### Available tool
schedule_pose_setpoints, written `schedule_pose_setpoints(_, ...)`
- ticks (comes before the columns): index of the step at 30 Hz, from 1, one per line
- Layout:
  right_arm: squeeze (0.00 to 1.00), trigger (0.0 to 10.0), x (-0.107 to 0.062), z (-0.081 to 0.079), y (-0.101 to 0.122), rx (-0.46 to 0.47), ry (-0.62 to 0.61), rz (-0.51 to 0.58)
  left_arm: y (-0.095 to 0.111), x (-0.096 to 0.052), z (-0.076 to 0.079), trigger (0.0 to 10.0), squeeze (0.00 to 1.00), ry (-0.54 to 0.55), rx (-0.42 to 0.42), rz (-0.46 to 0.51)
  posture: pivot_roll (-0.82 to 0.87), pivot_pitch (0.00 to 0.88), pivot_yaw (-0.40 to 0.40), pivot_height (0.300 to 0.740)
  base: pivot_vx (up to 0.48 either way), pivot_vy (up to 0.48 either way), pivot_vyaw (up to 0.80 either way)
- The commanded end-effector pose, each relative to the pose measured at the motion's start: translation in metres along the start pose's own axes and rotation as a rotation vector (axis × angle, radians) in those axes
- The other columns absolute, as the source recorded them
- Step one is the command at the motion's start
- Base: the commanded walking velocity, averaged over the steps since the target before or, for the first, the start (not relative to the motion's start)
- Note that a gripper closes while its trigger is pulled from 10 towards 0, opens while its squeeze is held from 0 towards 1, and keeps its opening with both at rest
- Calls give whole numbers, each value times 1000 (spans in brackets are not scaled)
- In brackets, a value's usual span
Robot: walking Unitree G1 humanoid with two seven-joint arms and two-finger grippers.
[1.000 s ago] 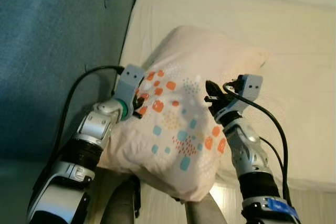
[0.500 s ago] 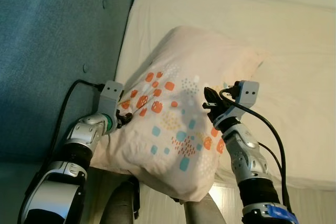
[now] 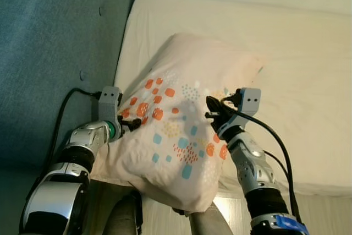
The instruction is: Clean up the room
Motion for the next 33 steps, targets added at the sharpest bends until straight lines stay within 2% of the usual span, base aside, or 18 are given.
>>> schedule_pose_setpoints(1, 0, 10000, -7, 9, -10, 14, -25, -25, -35, 2, 9, 10000, 0, -54, -114, -96, -37, 221, 9, 740, 0, 0, 0)
schedule_pose_setpoints(2, 0, 10000, -8, 9, -10, 15, -26, -25, -40, 1, 11, 10000, 0, -75, -160, -108, -37, 222, 10, 740, 0, 0, 0)
schedule_pose_setpoints(3, 0, 10000, -8, 9, -10, 15, -26, -25, -40, 1, 11, 10000, 0, -75, -160, -108, -37, 222, 10, 740, 0, 0, 0)
schedule_pose_setpoints(4, 0, 10000, -8, 9, -11, 15, -26, -25, -47, 0, 13, 10000, 0, -101, -213, -119, -38, 228, 13, 740, 0, 0, 0)
schedule_pose_setpoints(6, 0, 10000, -9, 9, -11, 16, -27, -25, -50, -2, 15, 10000, 0, -135, -227, -123, -36, 232, 14, 740, 0, 0, 0)
schedule_pose_setpoints(13, 0, 10000, -9, 8, -12, 17, -27, -26, -56, -2, 23, 10000, 0, -180, -190, -145, -31, 240, 14, 740, 0, 0, 0)
schedule_pose_setpoints(15, 0, 10000, -8, 7, -12, 18, -25, -27, -59, -1, 36, 10000, 0, -237, -181, -153, -31, 246, 15, 740, 0, 0, 0)
schedule_pose_setpoints(17, 0, 10000, -8, 7, -12, 19, -25, -26, -60, -1, 62, 10000, 0, -362, -171, -162, -33, 251, 18, 740, 0, 0, 0)
schedule_pose_setpoints(18, 0, 10000, -8, 7, -12, 19, -25, -26, -60, -1, 62, 10000, 0, -362, -171, -162, -33, 251, 18, 740, 0, 0, 0)
schedule_pose_setpoints(20, 0, 10000, -8, 7, -12, 19, -26, -24, -60, -3, 80, 10000, 0, -454, -162, -166, -33, 252, 18, 740, 0, 0, 0)
schedule_pose_setpoints(21, 0, 10000, -8, 7, -12, 19, -26, -24, -60, -3, 80, 10000, 0, -454, -162, -166, -33, 252, 18, 740, 0, 0, 0)
schedule_pose_setpoints(22, 0, 10000, -9, 8, -12, 19, -29, -25, -58, -7, 96, 10000, 0, -534, -145, -163, -28, 257, 19, 740, 0, 0, 0)
schedule_pose_setpoints(23, 0, 10000, -10, 9, -12, 18, -31, -25, -57, -8, 103, 10000, 0, -564, -140, -161, -28, 257, 19, 740, 0, 0, 0)
schedule_pose_setpoints(30, 0, 10000, -10, 10, -12, 18, -35, -27, -53, -11, 119, 10000, 0, -610, -126, -152, -22, 260, 20, 740, 0, 0, 0)
schedule_pose_setpoints(32, 0, 10000, -9, 9, -12, 20, -34, -25, -53, -10, 123, 10000, 0, -602, -72, -142, -23, 262, 20, 740, 0, 0, 0)
schedule_pose_setpoints(33, 0, 10000, -9, 9, -12, 20, -34, -25, -53, -10, 123, 10000, 0, -602, -72, -142, -23, 262, 20, 740, 0, 0, 0)
Point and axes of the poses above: a point about 5 cm out from each wrist's last joint towards the gripper, its own x axis pointing out of the wrist towards the gripper, its own y axis along the axis of the wrist's last joint, z = x × y, the point moved 6 cm from there along x, pointing out of the wrist towards the gripper, and after that the axes turned 14 degrees about x, right-handed, at the moved point
